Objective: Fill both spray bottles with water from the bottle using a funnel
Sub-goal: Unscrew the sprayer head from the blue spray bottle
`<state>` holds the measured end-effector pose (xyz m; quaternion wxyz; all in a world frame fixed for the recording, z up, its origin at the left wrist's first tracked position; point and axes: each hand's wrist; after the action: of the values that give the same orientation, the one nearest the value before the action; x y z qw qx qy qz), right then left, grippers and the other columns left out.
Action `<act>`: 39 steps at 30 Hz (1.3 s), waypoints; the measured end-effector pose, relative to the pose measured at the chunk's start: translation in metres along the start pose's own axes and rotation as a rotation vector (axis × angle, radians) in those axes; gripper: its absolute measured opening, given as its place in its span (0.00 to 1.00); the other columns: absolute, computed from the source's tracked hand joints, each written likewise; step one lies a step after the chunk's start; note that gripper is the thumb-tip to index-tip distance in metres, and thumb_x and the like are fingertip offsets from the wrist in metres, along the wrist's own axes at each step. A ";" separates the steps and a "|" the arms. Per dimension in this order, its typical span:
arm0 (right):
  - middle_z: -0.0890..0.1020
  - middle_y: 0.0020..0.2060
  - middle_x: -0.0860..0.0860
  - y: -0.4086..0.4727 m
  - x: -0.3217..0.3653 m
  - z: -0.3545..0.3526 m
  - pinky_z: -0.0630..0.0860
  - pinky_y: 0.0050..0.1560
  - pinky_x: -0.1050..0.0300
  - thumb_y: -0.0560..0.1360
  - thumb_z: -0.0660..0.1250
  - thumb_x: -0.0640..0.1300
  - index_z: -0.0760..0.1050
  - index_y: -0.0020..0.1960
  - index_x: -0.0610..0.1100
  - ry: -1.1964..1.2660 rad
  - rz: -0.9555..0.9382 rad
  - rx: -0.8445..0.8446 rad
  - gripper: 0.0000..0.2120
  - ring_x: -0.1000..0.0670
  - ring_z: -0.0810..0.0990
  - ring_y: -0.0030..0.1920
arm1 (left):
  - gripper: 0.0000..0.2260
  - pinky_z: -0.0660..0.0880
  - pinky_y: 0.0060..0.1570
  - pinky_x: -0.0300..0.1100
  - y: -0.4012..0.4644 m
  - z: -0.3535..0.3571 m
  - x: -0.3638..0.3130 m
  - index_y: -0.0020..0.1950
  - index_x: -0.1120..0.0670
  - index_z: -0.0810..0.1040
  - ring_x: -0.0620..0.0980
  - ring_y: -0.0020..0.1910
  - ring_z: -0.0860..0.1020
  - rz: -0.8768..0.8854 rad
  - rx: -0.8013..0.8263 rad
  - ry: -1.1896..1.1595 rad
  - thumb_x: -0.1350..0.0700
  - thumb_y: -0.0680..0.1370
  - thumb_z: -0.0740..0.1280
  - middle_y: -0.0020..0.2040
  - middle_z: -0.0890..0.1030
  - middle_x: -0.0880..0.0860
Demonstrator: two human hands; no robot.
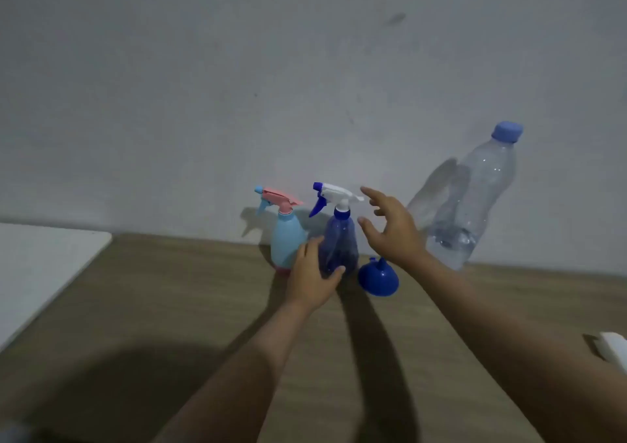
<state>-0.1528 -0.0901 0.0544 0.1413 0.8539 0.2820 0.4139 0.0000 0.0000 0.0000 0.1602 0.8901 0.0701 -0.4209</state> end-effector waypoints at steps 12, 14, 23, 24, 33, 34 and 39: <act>0.81 0.49 0.52 0.026 -0.003 0.035 0.80 0.47 0.65 0.76 0.68 0.37 0.74 0.58 0.44 0.234 0.063 -0.102 0.12 0.55 0.82 0.47 | 0.25 0.71 0.49 0.34 0.039 0.027 0.035 0.64 0.49 0.65 0.45 0.60 0.74 -0.096 0.033 -0.221 0.59 0.72 0.72 0.62 0.74 0.48; 0.81 0.48 0.51 0.026 0.001 0.036 0.81 0.46 0.63 0.76 0.68 0.37 0.75 0.57 0.43 0.250 0.080 -0.116 0.10 0.53 0.83 0.47 | 0.24 0.72 0.49 0.34 0.038 0.028 0.035 0.63 0.50 0.65 0.46 0.59 0.75 -0.099 0.036 -0.240 0.60 0.72 0.72 0.61 0.74 0.49; 0.82 0.44 0.49 -0.001 0.033 0.018 0.83 0.43 0.55 0.74 0.70 0.37 0.76 0.52 0.45 0.352 0.126 -0.131 0.08 0.50 0.84 0.45 | 0.24 0.78 0.54 0.43 -0.002 0.007 0.030 0.59 0.45 0.65 0.45 0.59 0.75 -0.043 0.009 -0.258 0.58 0.70 0.74 0.60 0.75 0.49; 0.82 0.45 0.49 -0.008 0.039 0.014 0.83 0.43 0.55 0.74 0.70 0.37 0.76 0.51 0.45 0.365 0.125 -0.129 0.08 0.50 0.84 0.45 | 0.24 0.78 0.53 0.42 -0.011 0.003 0.026 0.59 0.45 0.65 0.45 0.59 0.75 -0.039 0.010 -0.260 0.58 0.70 0.74 0.60 0.75 0.48; 0.83 0.43 0.48 -0.094 0.081 -0.012 0.80 0.40 0.63 0.74 0.70 0.37 0.76 0.51 0.45 0.459 0.150 -0.110 0.07 0.50 0.84 0.44 | 0.23 0.73 0.39 0.25 -0.112 -0.011 -0.005 0.62 0.52 0.66 0.41 0.52 0.77 -0.084 0.000 -0.235 0.56 0.71 0.74 0.56 0.77 0.45; 0.83 0.42 0.49 -0.104 0.083 -0.014 0.80 0.40 0.64 0.74 0.70 0.37 0.76 0.51 0.45 0.455 0.147 -0.111 0.07 0.51 0.84 0.44 | 0.23 0.73 0.39 0.25 -0.122 -0.010 -0.007 0.61 0.52 0.66 0.41 0.52 0.77 -0.092 0.001 -0.235 0.56 0.71 0.74 0.55 0.77 0.45; 0.83 0.42 0.48 -0.144 0.081 -0.010 0.81 0.43 0.58 0.74 0.70 0.35 0.76 0.50 0.46 0.482 0.192 -0.119 0.09 0.49 0.84 0.44 | 0.25 0.78 0.47 0.36 -0.158 0.004 -0.001 0.59 0.44 0.64 0.45 0.56 0.78 -0.120 0.009 -0.207 0.59 0.70 0.74 0.58 0.77 0.48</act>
<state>-0.1734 0.0738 0.0430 0.0803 0.7438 0.2005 0.6326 -0.0444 0.1472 -0.0375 0.1371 0.8368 0.1046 -0.5196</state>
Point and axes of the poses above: each hand's wrist, its own y-axis towards the middle knuckle, its own z-axis out of the palm, x = y × z
